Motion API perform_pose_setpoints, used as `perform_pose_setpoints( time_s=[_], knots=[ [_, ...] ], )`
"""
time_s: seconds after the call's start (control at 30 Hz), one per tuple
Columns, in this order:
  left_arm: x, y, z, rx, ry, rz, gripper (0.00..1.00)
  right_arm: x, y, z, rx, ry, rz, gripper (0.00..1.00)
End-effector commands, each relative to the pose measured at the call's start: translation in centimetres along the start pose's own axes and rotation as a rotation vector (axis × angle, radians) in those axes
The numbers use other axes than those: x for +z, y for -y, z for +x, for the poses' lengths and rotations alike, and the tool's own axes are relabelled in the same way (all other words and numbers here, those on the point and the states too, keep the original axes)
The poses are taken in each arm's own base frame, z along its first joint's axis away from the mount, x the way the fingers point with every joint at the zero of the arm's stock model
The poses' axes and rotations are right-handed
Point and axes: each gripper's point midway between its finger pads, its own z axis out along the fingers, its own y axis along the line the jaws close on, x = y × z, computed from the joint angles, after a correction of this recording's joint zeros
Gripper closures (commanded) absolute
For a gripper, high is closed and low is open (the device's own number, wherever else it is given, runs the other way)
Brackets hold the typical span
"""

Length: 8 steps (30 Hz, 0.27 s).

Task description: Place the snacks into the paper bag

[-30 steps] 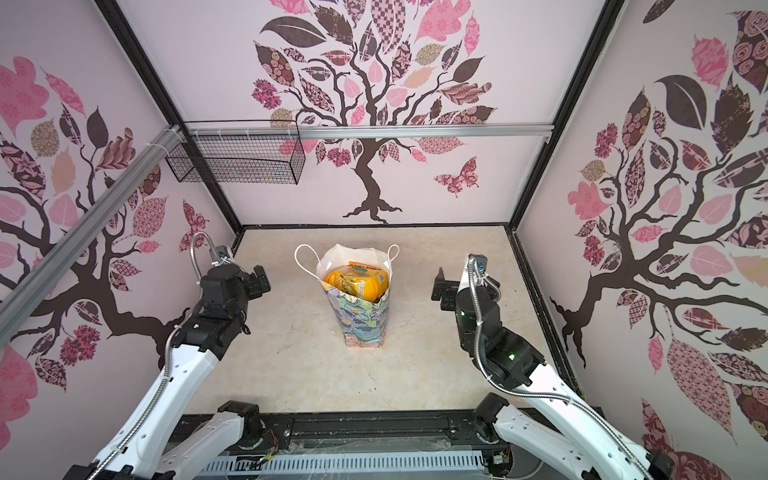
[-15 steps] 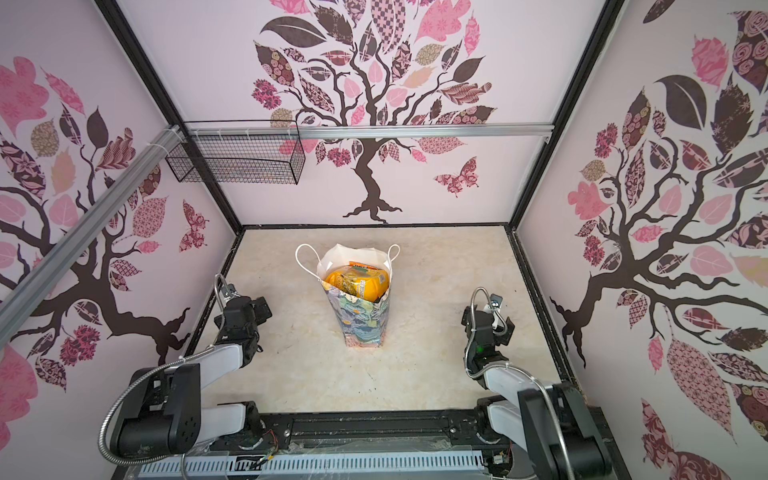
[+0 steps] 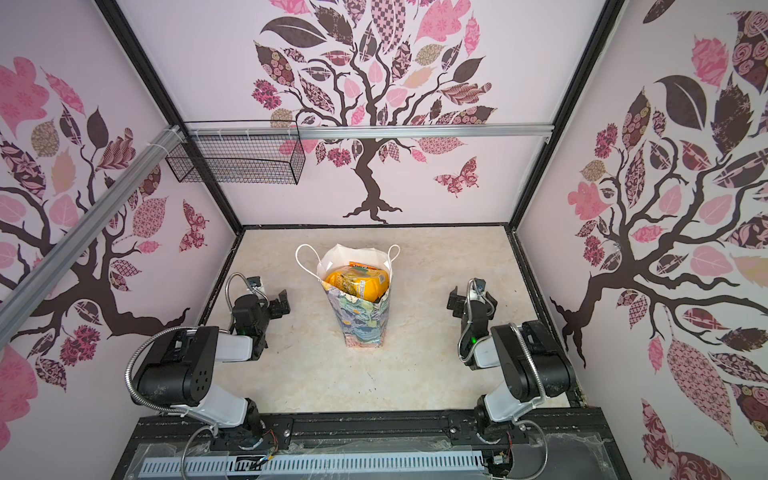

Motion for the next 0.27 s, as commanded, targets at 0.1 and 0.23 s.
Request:
perform_pose_setpoints(
  time_s=[0.1,0.23],
  knots=[
    [0.34,0.45,-2.41,0.021,0.063,0.015,0.02,0.34,-0.25,-1.67,0.009,0.052,-0.011,0.01],
    [0.28,0.42,-2.39,0.021,0.061,0.014,0.02,0.44,-0.22,-1.58,0.006,0.046,-0.009,0.00]
  ],
)
